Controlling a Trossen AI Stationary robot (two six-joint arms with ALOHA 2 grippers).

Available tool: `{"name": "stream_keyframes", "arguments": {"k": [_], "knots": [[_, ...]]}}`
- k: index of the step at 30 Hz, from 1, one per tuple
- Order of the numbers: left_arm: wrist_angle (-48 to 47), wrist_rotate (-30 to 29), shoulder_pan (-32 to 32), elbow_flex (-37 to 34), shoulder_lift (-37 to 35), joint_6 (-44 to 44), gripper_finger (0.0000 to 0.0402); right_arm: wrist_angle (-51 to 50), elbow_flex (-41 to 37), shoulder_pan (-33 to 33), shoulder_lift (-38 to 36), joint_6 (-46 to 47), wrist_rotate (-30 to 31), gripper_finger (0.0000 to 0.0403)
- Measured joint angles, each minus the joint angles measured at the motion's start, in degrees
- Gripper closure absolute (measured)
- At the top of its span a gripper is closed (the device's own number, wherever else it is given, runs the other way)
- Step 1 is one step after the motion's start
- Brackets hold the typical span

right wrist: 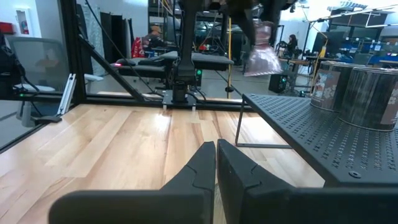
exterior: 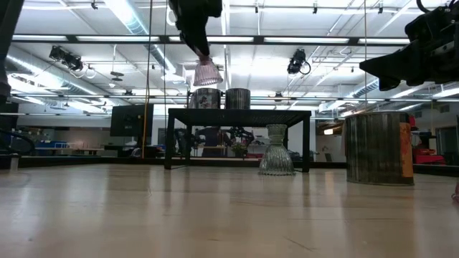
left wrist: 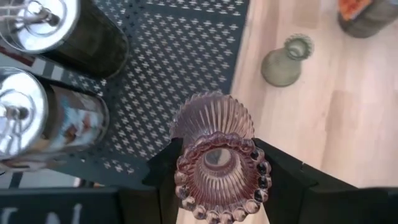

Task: Pick & Place candle stick holders
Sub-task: Put the left pink vase candle holder on the shelf

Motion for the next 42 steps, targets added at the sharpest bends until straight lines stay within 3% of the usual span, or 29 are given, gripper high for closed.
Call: {"name": "stream_keyframes", "arguments": {"k": [17, 31, 42], "knots": [[1.1, 1.5, 7.3, 0.7, 6.1, 14.6, 0.0226, 0.0, 0.0, 0.0, 0.0, 0.0, 0.0, 0.0382], [3.4, 8.6, 9.7, 0.7, 6.5, 15.4, 0.0225, 0.0, 0.0, 0.0, 0.0, 0.0, 0.0, 0.0382], [2.9, 9.1, 9.7, 0.6, 8.4, 14.4, 0.0225, 0.0, 0.0, 0.0, 0.0, 0.0, 0.0, 0.0382]]}}
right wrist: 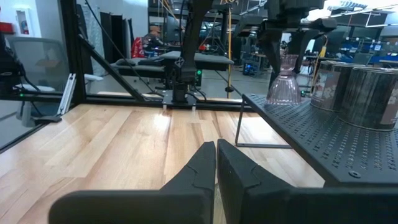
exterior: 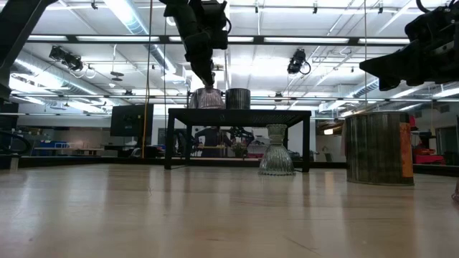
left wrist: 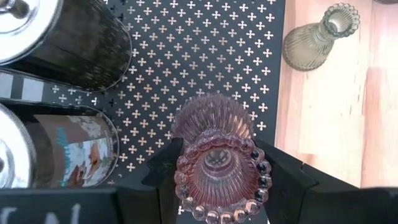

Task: Pick & Place candle stick holders
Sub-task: Put the left pink vase candle holder on the shelf

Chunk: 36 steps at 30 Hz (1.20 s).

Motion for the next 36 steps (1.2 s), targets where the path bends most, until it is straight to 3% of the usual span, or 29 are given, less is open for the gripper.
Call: {"name": "stream_keyframes", "arguments": {"k": [36], "knots": [[-1.2, -0.7, 0.1, 0.0, 0.0, -0.8, 0.0225, 0.0, 0.0, 0.0, 0.0, 0.0, 0.0, 0.0382]]}}
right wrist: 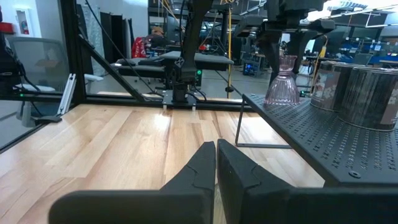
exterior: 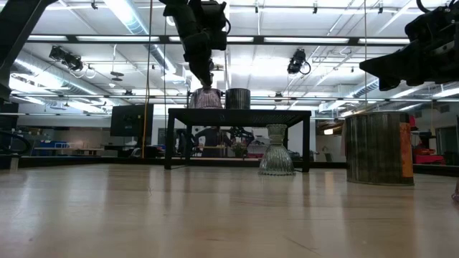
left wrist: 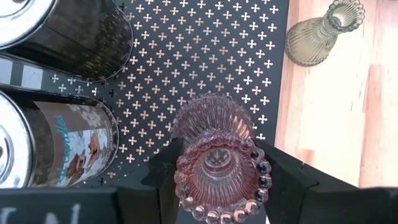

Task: Pick & Place candle stick holders
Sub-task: Put the left pink vase candle holder on the shelf

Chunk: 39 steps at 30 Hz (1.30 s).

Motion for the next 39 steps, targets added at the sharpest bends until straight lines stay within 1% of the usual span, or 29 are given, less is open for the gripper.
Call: {"name": "stream_keyframes", "arguments": {"k": [11, 15, 39], "knots": [[-0.1, 0.1, 0.0, 0.0, 0.0, -0.4, 0.0225, 0.0, 0.0, 0.0, 0.0, 0.0, 0.0, 0.0382], [-0.1, 1.2, 0.0, 0.0, 0.0, -0.4, 0.0225, 0.0, 0.0, 0.0, 0.0, 0.0, 0.0, 0.0382], [-0.3, 1.3, 0.0, 0.0, -0.1, -0.3, 0.0225, 0.0, 0.0, 0.0, 0.0, 0.0, 0.0, 0.0382]]}}
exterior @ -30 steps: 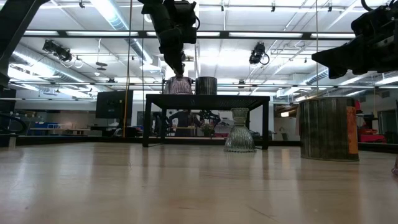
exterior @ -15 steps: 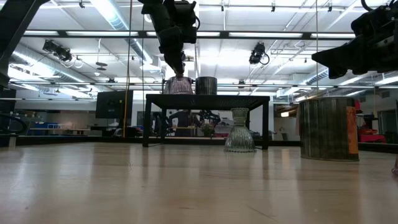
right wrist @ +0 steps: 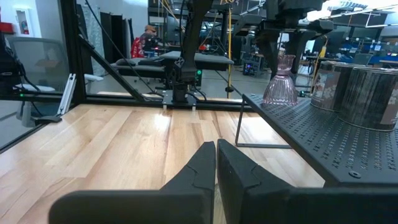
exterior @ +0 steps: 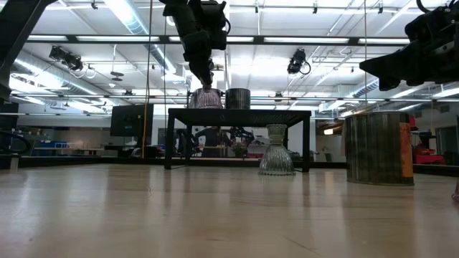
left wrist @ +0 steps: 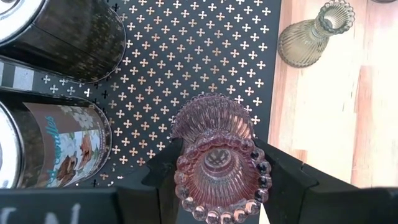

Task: Pick & Place candle stick holders
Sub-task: Put the left pink vase candle holder on the shelf

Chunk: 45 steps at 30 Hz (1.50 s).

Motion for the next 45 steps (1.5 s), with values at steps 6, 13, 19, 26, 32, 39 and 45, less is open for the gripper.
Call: {"name": "stream_keyframes", "arguments": {"k": [6, 13, 19, 26, 32, 39, 45], "knots": [[0.0, 0.0, 0.0, 0.0, 0.0, 0.0, 0.0225, 0.0, 0.0, 0.0, 0.0, 0.0, 0.0, 0.0382], [0.4, 1.0, 0.0, 0.1, 1.4, -0.2, 0.0225, 0.0, 0.0, 0.0, 0.0, 0.0, 0.0, 0.0382], [0.9, 1.1, 0.0, 0.1, 1.5, -0.1, 0.0225, 0.0, 0.0, 0.0, 0.0, 0.0, 0.0, 0.0382], [1.1, 1.1, 0.0, 0.1, 1.5, 0.0, 0.0225, 0.0, 0.0, 0.0, 0.0, 0.0, 0.0, 0.0382], [1.2, 1.1, 0.0, 0.1, 1.5, 0.0, 0.0225, 0.0, 0.0, 0.0, 0.0, 0.0, 0.0, 0.0382], [2.0, -0.9, 0.0, -0.1, 1.8, 0.4, 0.0212, 0.0, 0.0, 0.0, 0.0, 0.0, 0.0, 0.0382], [2.0, -1.5, 0.0, -0.1, 1.8, 0.7, 0.0204, 0.0, 0.0, 0.0, 0.0, 0.0, 0.0, 0.0382]]}}
